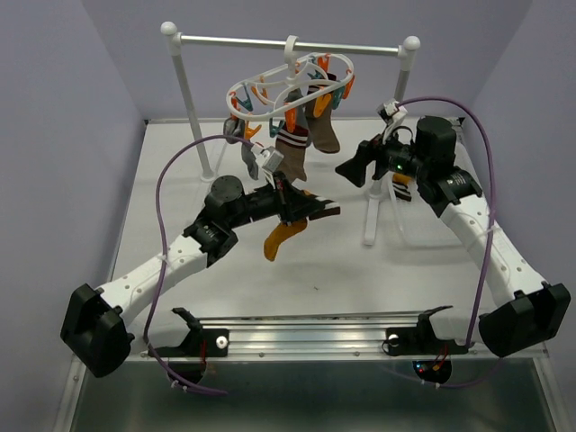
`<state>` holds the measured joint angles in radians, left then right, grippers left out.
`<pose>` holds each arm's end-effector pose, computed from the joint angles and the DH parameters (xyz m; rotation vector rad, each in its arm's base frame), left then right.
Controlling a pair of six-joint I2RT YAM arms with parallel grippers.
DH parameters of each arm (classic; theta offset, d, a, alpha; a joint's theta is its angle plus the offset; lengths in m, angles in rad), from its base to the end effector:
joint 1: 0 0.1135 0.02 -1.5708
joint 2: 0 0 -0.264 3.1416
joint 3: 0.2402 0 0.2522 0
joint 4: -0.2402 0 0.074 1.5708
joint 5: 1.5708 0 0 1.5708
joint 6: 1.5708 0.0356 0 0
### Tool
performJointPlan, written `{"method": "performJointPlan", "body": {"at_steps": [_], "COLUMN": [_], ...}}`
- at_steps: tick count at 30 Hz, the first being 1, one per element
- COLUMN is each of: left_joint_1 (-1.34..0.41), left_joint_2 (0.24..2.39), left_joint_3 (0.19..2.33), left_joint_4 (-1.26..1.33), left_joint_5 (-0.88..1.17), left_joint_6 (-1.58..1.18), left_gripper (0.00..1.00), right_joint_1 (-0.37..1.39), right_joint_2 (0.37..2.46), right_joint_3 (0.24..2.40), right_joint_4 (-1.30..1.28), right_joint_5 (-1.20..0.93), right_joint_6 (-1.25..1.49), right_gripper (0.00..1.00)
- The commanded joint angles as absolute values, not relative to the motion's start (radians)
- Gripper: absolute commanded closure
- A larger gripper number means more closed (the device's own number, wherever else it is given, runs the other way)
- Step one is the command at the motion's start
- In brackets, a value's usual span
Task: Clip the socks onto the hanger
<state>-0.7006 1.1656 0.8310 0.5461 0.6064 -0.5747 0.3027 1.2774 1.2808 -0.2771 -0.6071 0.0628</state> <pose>0.1918 -0.1883 0.3540 0.6562 1.4219 -1.4430 0.2687 0.1052 0.3991 -0.6470 1.7558 0.8115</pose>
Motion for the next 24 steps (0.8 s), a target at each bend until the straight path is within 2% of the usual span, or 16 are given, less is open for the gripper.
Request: {"method": "performJointPlan", "body": {"at_steps": [1, 4, 5, 8, 12, 15, 24], "left_joint_1": [-0.706, -0.706, -0.706, -0.692, -0.646, -0.611, -0.606], "left_joint_2": [1.097, 1.071, 1.063, 1.058, 1.061, 1.063, 1.080], "left_joint_3": [0.893, 0.907, 0.914, 0.949, 0.968, 0.968, 0.954], "left_joint_4": [0.434, 0.379, 0.350, 0.240, 0.172, 0.156, 0.161], "left_joint_5": [0.485, 0.402, 0.368, 0.240, 0.219, 0.262, 0.368], "left_joint_6": [-0.644, -0.666, -0.669, -0.724, -0.862, -0.928, -1.097], "left_gripper": [1.00, 1.00, 1.00, 1.00, 1.00, 1.00, 1.00], "right_joint_1": [0.311, 0.311, 0.311, 0.311, 0.330, 0.368, 0.646], "right_joint_2": [1.213, 1.143, 1.120, 1.025, 1.011, 1.037, 1.060], "right_joint_3": [1.305, 1.217, 1.188, 1.077, 1.087, 1.126, 1.042], "right_joint_4": [-0.216, -0.178, -0.193, -0.222, -0.268, -0.313, -0.163], "right_joint_5": [-0.557, -0.663, -0.705, -0.845, -0.980, -0.956, -0.709], "right_joint_6": [-0.060, -0.248, -0.428, -0.686, -0.891, -0.984, -1.204], "right_gripper": [0.00, 0.00, 0.00, 0.00, 0.00, 0.00, 0.00]}}
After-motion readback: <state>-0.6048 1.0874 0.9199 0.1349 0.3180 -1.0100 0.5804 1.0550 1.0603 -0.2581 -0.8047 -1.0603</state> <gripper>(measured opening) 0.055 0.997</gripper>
